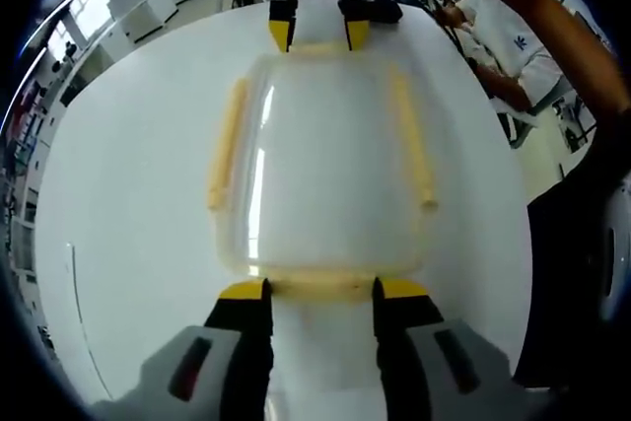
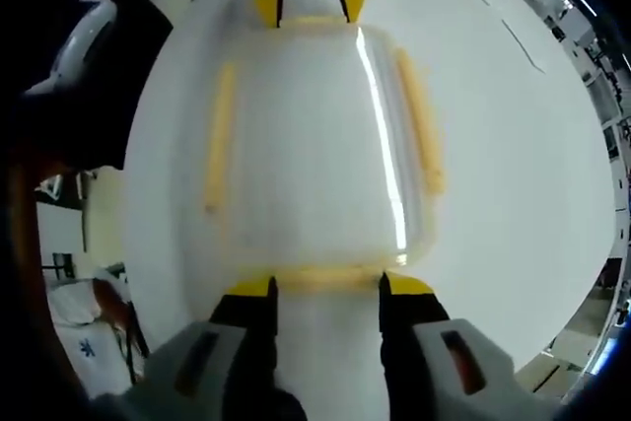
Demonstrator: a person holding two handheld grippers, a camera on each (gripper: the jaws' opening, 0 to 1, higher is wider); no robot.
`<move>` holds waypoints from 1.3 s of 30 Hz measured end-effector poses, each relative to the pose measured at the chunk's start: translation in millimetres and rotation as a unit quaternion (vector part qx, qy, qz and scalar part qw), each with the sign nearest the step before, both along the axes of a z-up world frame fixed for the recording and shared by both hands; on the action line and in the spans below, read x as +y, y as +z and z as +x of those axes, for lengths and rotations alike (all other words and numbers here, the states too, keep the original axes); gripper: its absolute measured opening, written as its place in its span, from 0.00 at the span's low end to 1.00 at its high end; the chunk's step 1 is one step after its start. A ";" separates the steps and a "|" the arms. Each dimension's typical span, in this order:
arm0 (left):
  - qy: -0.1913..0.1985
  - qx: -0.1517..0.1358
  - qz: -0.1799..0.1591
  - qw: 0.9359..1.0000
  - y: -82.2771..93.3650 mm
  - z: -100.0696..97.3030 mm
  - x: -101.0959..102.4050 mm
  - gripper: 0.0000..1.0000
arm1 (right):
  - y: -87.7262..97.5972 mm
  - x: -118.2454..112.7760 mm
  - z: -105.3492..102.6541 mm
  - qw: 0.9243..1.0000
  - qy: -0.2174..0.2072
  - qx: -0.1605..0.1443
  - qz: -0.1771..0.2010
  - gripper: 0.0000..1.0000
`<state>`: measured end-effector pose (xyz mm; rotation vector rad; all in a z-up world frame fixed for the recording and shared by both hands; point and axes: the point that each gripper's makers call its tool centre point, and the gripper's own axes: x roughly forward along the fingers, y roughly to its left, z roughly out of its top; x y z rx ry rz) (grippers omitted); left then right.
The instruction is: Snap each plastic latch of the storage box into its locked position after aligning the lid with the box until every specified latch is closed and the lid sits flush.
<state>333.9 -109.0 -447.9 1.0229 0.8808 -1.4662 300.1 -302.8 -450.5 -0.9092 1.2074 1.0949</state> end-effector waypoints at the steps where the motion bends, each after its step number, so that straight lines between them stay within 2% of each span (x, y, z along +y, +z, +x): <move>1: 0.001 0.000 0.000 1.000 0.0 0.2 -0.1 0.37 | -0.1 0.3 -0.6 1.000 0.000 0.000 -0.002 0.37; 14: -0.001 -0.001 0.009 1.000 0.1 1.9 -0.8 0.37 | -0.1 0.0 -2.8 1.000 -0.005 -0.003 0.011 0.37; 24: -0.001 0.004 -0.004 1.000 0.1 3.1 0.0 0.37 | -0.3 1.6 -4.8 1.000 -0.011 -0.008 0.026 0.37; 39: -0.001 0.003 0.000 1.000 0.2 4.2 -1.6 0.37 | 0.1 -2.3 -0.8 1.000 -0.010 -0.005 0.023 0.37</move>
